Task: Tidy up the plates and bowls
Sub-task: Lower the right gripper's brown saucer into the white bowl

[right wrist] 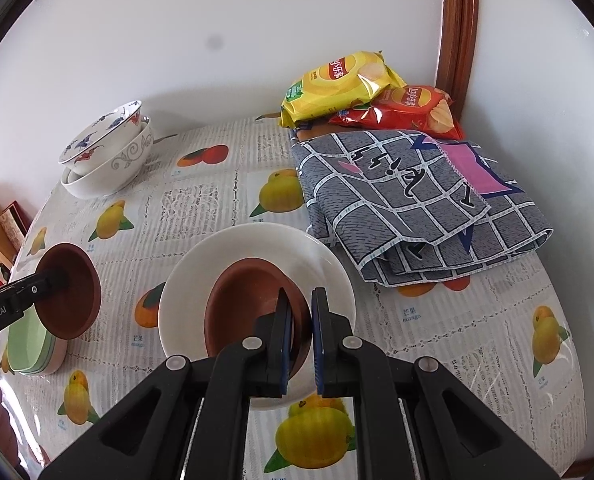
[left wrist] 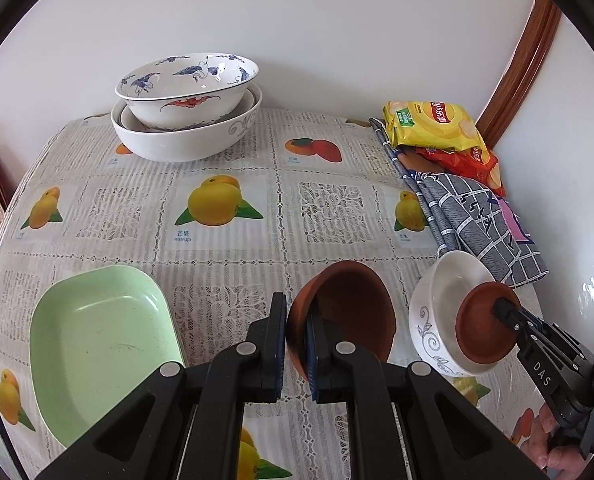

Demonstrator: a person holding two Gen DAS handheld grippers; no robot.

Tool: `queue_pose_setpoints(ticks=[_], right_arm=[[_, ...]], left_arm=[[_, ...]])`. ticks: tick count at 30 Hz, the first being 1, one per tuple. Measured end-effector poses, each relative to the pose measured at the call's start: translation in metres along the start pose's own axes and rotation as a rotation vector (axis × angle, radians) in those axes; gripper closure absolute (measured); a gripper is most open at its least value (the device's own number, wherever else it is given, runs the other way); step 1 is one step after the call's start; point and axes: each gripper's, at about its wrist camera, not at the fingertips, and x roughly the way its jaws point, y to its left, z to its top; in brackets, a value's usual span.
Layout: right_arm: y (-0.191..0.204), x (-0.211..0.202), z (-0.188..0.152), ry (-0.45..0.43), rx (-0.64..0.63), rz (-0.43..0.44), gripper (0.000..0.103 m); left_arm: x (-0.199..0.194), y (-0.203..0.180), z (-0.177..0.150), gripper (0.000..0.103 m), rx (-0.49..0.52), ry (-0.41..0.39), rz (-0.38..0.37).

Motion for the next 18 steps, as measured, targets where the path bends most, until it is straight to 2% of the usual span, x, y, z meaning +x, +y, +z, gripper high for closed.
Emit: queue_pose_setpoints(ticks=[18], right_arm=[[0.011,0.031,-0.004,0.074,-0.025,0.018,0.093]], left_arm=[[0.014,0.001,-0.001,0.094,0.003,0.024,0.000]])
